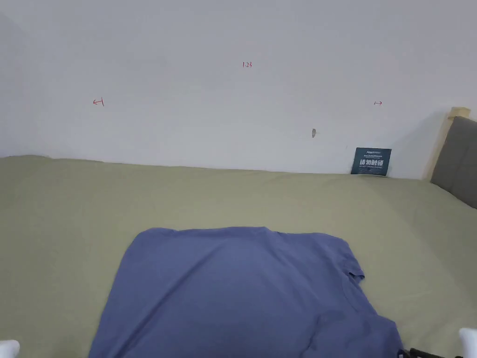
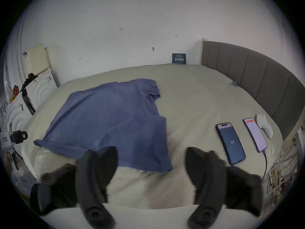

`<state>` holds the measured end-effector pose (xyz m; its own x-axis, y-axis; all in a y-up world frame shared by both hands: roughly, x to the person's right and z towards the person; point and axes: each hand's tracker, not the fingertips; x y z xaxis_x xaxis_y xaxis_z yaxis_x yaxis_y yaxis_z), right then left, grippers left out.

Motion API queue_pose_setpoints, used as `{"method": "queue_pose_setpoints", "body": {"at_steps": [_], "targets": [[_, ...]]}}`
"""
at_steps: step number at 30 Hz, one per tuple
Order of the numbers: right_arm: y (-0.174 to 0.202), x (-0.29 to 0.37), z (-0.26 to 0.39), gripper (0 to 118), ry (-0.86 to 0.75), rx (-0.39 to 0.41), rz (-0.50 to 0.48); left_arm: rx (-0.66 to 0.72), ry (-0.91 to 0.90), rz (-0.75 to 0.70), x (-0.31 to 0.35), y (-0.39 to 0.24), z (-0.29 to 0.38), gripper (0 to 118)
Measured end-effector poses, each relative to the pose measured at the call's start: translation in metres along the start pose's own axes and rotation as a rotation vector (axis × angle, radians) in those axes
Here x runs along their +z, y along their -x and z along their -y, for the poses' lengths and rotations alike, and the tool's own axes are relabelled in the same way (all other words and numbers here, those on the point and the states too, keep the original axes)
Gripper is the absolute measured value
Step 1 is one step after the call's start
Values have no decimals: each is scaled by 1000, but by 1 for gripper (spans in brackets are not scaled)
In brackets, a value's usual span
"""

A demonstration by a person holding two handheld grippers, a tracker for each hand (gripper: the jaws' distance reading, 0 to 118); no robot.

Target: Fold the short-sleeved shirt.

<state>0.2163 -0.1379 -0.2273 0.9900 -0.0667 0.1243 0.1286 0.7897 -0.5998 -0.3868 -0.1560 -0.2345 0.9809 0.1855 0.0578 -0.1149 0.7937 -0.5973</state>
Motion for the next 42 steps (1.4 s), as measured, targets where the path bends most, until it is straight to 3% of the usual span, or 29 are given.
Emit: {"method": "queue_pose_setpoints", "body": {"at_steps": [1, 2, 3, 4, 5, 9, 10, 11, 12, 13, 18, 19, 20, 21, 22, 23, 24, 25, 26, 27, 28, 29, 31, 33, 35, 38, 39, 42], "targets": [[2, 4, 2, 52, 2, -1, -10, 2, -10, -1, 4, -4, 0, 22], [6, 6, 3, 12, 9, -1, -19, -1, -33, -14, 7, -10, 2, 1], [11, 4, 4, 0, 32, 2, -22, -8, -27, -49, 6, -14, 3, 0], [15, 2, 10, 0, 58, 40, 11, -3, -28, -79, 7, -16, 3, 0], [13, 0, 13, 0, 55, 28, 31, 18, -6, -50, 6, -15, 3, 0], [15, -6, 24, 0, 111, 29, -11, 39, 64, -41, -8, -17, 13, 2], [15, -6, 23, 0, 107, 30, -10, 24, 88, -58, -12, -20, 14, 14], [16, -6, 23, 0, 103, 33, -9, 16, 96, -55, -15, -20, 14, 45], [15, -6, 22, 0, 101, 38, -10, 14, 114, -45, -19, -19, 13, 94], [13, -7, 21, 0, 102, 37, -11, 15, 119, -49, -22, -19, 12, 111], [7, -7, 22, 0, 105, -9, -26, 82, 152, 39, -40, -15, 18, 110], [6, -8, 23, 0, 107, -10, -25, 74, 164, 23, -47, -16, 20, 106], [5, -9, 23, 0, 111, -13, -25, 50, 180, 6, -54, -16, 21, 96], [3, -12, 24, 0, 116, -18, -26, 18, 187, -18, -63, -15, 22, 74], [1, -14, 24, 0, 119, -26, -24, -8, 196, -36, -71, -14, 22, 74], [-1, -16, 24, 0, 122, -30, -24, -21, 174, -45, -74, -13, 21, 63], [-3, -19, 23, 0, 126, -30, -25, -31, 146, -55, -78, -12, 20, 28], [-6, -23, 23, 2, 123, -27, -18, -30, 158, -47, -82, -11, 17, 6], [-8, -26, 21, 18, 116, -15, -11, -17, 171, -28, -83, -10, 14, 6], [-12, -30, 20, 68, 115, 9, -16, 22, 190, 1, -84, -11, 12, 5], [-15, -37, 18, 103, 136, 31, -24, 27, 187, 6, -83, -11, 11, 5], [-18, -45, 17, 116, 178, 44, -38, 19, 178, 3, -81, -13, 11, 5], [-20, -55, 18, 111, 176, 33, -81, 13, 165, 8, -73, -20, 9, 5], [-15, -72, 19, 110, 206, 75, -66, 25, 170, 13, -70, -23, 7, 5], [-14, -88, 23, 98, 211, 115, -28, 32, 170, 15, -68, -23, 6, 5], [-12, -104, 25, 21, 271, 166, -11, 23, 181, 11, -70, -23, 5, 5], [-11, -105, 26, 5, 295, 186, -28, 22, 185, 13, -70, -24, 5, 5], [-4, -92, 24, 5, 221, 149, -41, 4, 193, 2, -72, -25, 6, 5]]}}
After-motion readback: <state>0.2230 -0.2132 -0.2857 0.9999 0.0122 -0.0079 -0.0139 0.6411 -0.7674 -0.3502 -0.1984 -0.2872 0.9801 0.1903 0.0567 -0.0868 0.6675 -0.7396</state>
